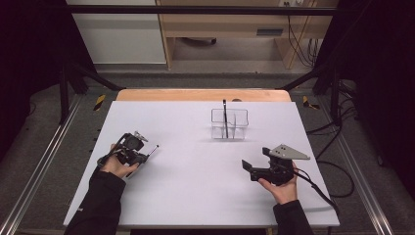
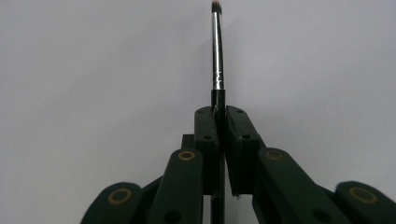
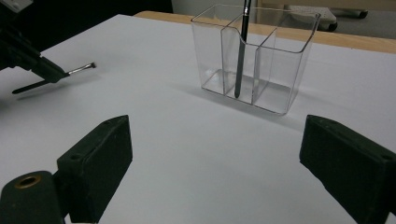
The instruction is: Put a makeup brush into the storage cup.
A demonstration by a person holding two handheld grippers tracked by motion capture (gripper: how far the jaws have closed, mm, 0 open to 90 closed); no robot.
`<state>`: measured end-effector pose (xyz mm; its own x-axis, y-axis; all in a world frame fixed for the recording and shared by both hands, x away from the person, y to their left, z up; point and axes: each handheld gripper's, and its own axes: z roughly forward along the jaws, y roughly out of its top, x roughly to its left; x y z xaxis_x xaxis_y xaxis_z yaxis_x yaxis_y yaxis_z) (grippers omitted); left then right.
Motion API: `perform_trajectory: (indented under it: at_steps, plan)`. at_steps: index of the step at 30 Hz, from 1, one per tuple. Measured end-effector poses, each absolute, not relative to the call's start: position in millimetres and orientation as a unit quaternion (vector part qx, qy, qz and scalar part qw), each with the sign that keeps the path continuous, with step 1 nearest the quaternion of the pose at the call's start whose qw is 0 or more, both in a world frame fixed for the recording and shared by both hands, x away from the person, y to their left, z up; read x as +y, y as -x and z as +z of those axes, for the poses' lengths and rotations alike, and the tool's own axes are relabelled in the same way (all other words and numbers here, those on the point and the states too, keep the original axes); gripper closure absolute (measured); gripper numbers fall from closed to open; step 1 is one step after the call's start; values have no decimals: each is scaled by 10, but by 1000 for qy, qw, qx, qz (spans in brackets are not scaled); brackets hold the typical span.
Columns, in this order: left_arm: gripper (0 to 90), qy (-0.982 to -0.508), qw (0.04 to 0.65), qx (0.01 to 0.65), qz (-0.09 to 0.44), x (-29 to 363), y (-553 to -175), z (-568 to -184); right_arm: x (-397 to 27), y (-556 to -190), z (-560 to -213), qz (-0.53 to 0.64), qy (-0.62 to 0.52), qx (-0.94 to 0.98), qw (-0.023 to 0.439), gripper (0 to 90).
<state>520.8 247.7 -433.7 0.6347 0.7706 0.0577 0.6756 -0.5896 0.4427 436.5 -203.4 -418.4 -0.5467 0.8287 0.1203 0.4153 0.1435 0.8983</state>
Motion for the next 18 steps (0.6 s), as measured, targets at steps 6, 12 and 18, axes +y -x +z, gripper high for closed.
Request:
perform_trajectory:
  at_steps: [6,12,18]
  plan:
    - [837,-876,227,402,135,2484,-5093,-4215,-2028,-4358,-4171,499,-429,724,207,101]
    - [836,-868,255,402,144,2448,-4994,-4142,-2026,-4353,-4162,503,-429,721,208,100]
    - [836,-853,289,406,154,2440,-4889,-4132,-2013,-4342,-4144,507,-429,719,206,98]
